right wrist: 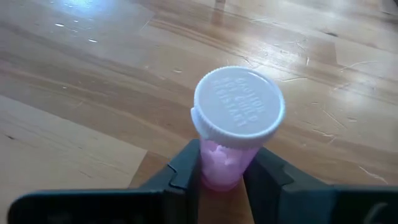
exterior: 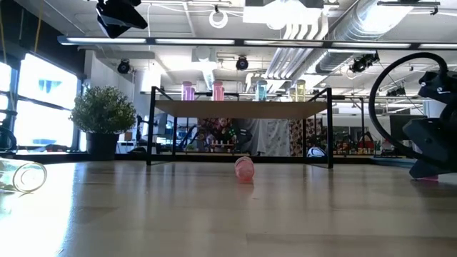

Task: Pick and place medicine bottles onto shelf by color
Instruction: Put the purple pill bottle on the shelf aligned with the other purple pill bottles

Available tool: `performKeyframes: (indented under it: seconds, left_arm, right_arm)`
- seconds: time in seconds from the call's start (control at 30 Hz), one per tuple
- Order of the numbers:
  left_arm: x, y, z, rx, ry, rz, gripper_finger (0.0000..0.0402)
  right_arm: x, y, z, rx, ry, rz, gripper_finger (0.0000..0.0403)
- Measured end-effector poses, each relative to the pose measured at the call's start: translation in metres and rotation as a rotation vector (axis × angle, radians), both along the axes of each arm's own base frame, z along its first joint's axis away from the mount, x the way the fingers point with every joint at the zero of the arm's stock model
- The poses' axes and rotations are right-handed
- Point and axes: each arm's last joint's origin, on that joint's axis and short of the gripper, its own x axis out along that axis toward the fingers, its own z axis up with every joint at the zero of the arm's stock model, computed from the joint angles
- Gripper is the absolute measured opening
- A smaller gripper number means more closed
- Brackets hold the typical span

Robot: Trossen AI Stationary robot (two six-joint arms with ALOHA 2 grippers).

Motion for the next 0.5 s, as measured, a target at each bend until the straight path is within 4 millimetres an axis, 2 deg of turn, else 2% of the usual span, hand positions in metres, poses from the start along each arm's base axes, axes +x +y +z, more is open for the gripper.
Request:
performKeyframes:
  seconds: [0.3, 0.5]
  left_arm:
    - [0.000, 0.000, 0.000, 0.015, 0.001, -0.012, 0.0186]
    - [0.000, 0.000, 0.000, 0.013, 0.001, -0.010, 0.0186]
  right_arm:
    - [0.001, 0.002, 0.004, 0.033, -0.026, -0.002, 0.0085]
    - [0.008, 0.007, 0.026, 0.128, -0.169, 0.046, 0.0082]
